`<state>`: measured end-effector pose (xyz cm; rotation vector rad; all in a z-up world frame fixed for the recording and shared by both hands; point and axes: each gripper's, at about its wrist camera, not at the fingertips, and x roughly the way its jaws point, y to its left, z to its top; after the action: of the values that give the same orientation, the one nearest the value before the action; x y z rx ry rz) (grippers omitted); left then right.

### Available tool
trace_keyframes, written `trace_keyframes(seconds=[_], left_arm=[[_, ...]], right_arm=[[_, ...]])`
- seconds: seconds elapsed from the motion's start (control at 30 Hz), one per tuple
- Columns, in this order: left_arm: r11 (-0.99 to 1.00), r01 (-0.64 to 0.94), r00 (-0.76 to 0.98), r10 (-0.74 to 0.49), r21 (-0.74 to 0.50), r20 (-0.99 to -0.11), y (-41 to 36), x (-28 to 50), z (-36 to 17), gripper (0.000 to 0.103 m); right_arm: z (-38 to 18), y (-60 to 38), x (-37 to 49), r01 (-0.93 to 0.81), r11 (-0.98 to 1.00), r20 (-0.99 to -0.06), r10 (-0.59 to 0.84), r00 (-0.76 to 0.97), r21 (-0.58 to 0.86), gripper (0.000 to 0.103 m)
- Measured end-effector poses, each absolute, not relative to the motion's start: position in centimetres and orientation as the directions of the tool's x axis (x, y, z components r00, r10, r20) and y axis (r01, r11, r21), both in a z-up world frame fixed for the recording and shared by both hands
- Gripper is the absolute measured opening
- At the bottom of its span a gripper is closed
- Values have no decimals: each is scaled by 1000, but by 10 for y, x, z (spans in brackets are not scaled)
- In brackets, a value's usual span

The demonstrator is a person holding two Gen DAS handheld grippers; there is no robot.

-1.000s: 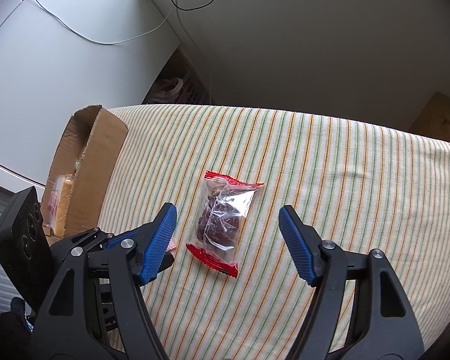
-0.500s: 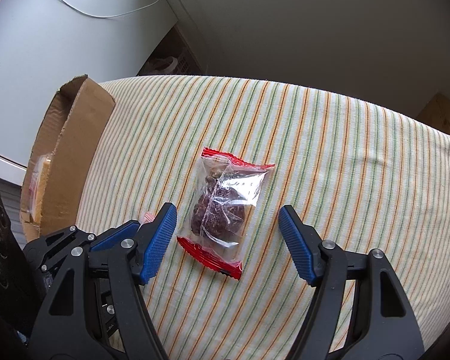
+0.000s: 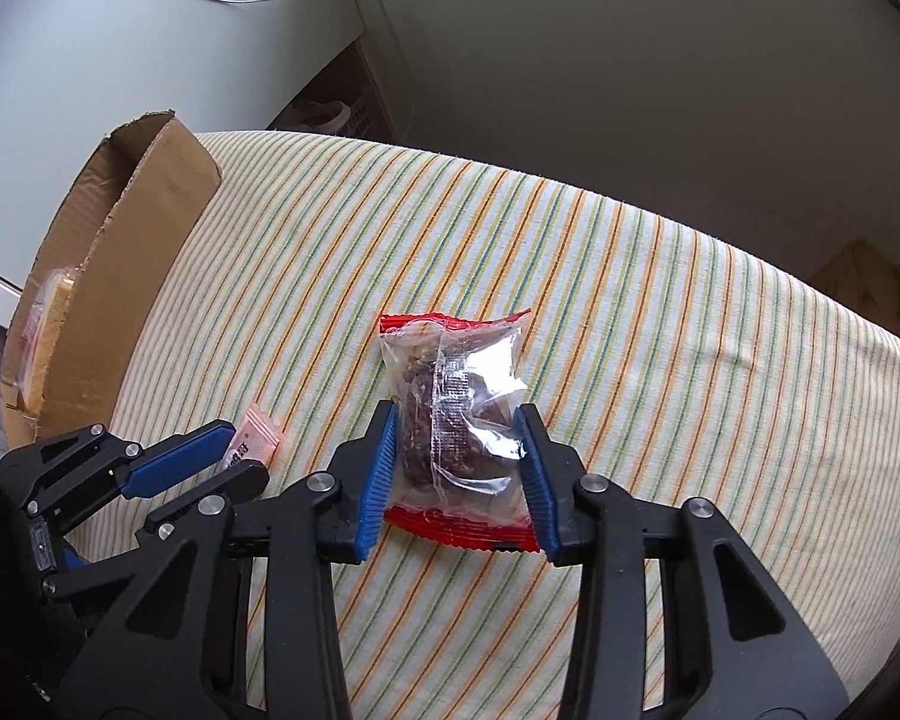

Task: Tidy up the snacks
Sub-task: 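Carry the pink candy and dried fruit bag over the cardboard box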

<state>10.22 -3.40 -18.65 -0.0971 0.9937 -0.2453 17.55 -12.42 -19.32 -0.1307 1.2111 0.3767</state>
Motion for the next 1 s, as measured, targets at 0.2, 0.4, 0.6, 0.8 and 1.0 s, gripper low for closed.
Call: trace_keyframes(seconds=[0.2, 0.4, 0.6, 0.8, 1.0], left_arm=[[965, 155, 529, -261, -210, -807, -28, 97, -179, 17], [964, 150, 551, -265, -218, -791, -20, 92, -162, 17], [964, 136, 589, -264, -228, -764, -2, 84, -139, 17], [965, 117, 620, -254, -233, -742, 16, 76, -119, 17], [968, 83, 648, -231, -235, -725, 42, 69, -104, 17]], right_arm=[[-176, -133, 166, -352, 930, -914, 229, 334, 104, 39], [-156, -131, 159, -365, 925, -898, 248, 362, 108, 39], [-134, -119, 154, -390, 912, -881, 282, 381, 123, 39], [-114, -98, 150, -422, 897, -865, 311, 394, 131, 39], [-100, -74, 152, -456, 876, -854, 352, 383, 157, 39]])
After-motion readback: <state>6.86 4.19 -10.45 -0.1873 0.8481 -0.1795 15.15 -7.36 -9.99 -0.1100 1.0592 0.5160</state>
